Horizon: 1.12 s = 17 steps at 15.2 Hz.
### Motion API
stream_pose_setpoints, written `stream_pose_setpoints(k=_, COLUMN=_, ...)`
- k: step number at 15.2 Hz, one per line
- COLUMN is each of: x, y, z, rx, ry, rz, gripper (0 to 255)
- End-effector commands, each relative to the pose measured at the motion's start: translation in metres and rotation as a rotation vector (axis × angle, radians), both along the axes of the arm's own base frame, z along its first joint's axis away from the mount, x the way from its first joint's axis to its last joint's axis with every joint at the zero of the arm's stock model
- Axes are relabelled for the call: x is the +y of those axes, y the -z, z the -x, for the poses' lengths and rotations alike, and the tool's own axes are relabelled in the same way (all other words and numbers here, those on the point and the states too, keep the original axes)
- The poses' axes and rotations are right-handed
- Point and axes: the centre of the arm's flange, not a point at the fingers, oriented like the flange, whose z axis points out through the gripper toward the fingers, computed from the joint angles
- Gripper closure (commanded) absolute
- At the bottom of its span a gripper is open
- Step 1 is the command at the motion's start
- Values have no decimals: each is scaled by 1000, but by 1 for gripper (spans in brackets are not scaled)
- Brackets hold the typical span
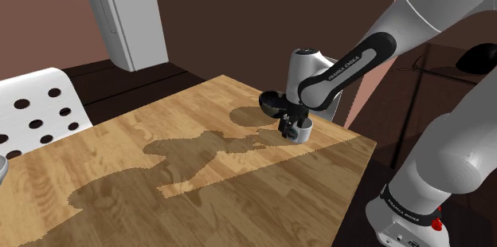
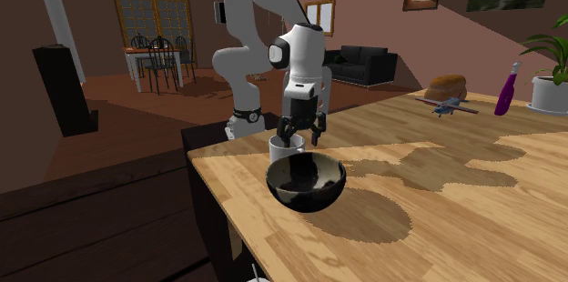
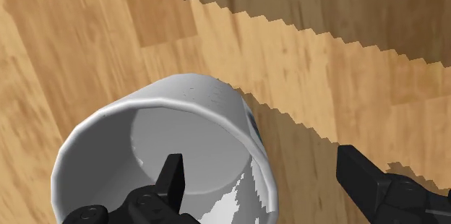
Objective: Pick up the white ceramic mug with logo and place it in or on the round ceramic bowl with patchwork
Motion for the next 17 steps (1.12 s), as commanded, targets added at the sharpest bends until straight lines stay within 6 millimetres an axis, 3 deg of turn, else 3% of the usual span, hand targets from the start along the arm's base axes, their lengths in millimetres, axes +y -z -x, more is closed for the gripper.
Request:
stream_pose_setpoints(k=1, x=0, y=0, z=0, rx=0, ry=0, rz=0, gripper=0)
stream_pose_setpoints(k=4, x=0, y=0, z=0, rx=0, ry=0, rz=0, gripper=0)
stream_pose_setpoints(k=5, x=0, y=0, z=0, rx=0, ry=0, rz=0, gripper=255)
stream_pose_setpoints(k=14, x=0, y=0, z=0, rx=0, ry=0, rz=0, gripper=255)
stream_pose_setpoints(k=17, x=0, y=-15, z=0, rx=0, ry=0, rz=0, gripper=255)
